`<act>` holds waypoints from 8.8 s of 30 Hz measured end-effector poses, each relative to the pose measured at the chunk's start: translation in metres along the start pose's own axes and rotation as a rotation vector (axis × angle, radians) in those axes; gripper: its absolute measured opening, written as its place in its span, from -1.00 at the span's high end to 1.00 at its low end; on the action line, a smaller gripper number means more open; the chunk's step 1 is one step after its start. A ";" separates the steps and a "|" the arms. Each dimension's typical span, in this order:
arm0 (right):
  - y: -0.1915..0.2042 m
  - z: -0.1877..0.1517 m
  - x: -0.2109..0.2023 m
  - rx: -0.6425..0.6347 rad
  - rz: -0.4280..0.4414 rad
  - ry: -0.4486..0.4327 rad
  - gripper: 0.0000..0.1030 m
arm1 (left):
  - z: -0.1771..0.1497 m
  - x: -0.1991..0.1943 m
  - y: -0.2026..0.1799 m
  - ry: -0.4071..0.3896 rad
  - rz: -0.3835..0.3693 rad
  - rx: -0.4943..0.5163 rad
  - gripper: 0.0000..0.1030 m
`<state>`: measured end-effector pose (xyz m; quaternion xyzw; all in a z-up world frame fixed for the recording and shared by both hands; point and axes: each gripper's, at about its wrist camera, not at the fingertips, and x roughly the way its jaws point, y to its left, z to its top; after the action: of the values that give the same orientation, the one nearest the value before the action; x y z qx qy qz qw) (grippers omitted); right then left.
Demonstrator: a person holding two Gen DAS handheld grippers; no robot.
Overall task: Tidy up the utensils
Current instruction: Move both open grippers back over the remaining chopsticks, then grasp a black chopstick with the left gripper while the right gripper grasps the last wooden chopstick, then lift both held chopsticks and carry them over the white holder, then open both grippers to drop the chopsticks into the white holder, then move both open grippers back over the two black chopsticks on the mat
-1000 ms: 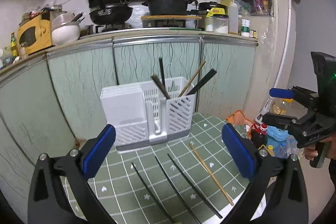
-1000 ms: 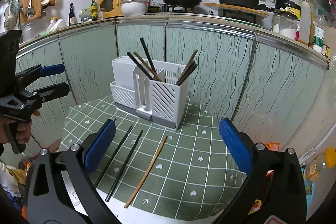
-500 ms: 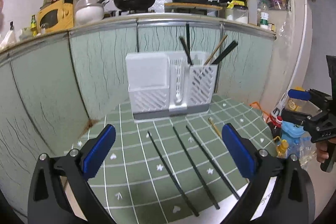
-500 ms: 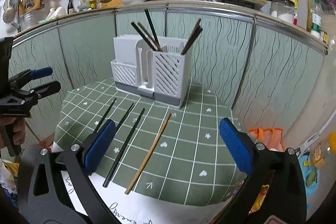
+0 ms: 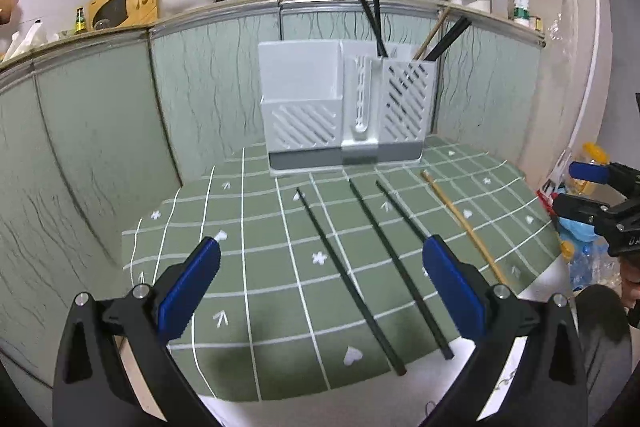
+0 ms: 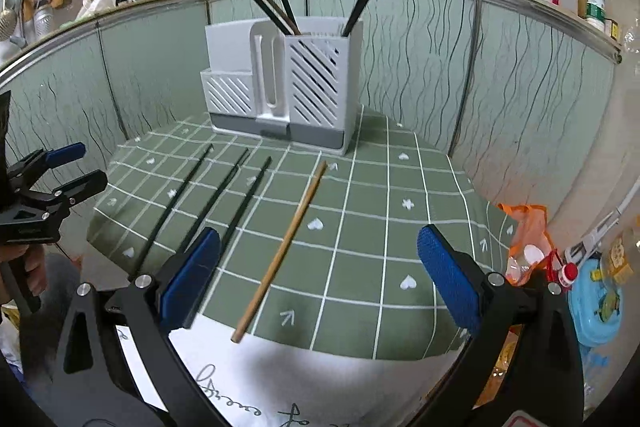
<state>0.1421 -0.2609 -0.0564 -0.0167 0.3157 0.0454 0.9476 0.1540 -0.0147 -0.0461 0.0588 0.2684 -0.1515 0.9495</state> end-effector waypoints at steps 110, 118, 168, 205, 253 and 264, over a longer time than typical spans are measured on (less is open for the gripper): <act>0.009 0.061 -0.050 0.054 0.043 -0.118 0.88 | 0.064 -0.065 0.009 -0.080 -0.001 -0.064 0.85; 0.009 0.076 -0.065 0.047 0.061 -0.148 0.88 | 0.086 -0.073 0.010 -0.095 -0.043 -0.057 0.85; -0.026 0.240 -0.064 -0.037 0.140 -0.125 0.88 | 0.248 -0.022 -0.048 -0.130 -0.269 0.099 0.85; -0.058 0.286 0.049 -0.099 0.119 -0.049 -0.35 | 0.298 0.101 -0.045 -0.080 -0.273 0.094 -0.78; -0.028 0.107 -0.042 -0.112 0.006 -0.106 -0.83 | 0.112 -0.022 0.006 -0.073 -0.156 0.053 -0.93; -0.021 0.050 -0.023 -0.101 0.021 -0.070 -0.83 | 0.044 0.000 0.013 0.012 -0.179 0.000 -0.93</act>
<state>0.1557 -0.2805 -0.0032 -0.0593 0.2799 0.0719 0.9555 0.1794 -0.0112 -0.0080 0.0355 0.2780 -0.2355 0.9306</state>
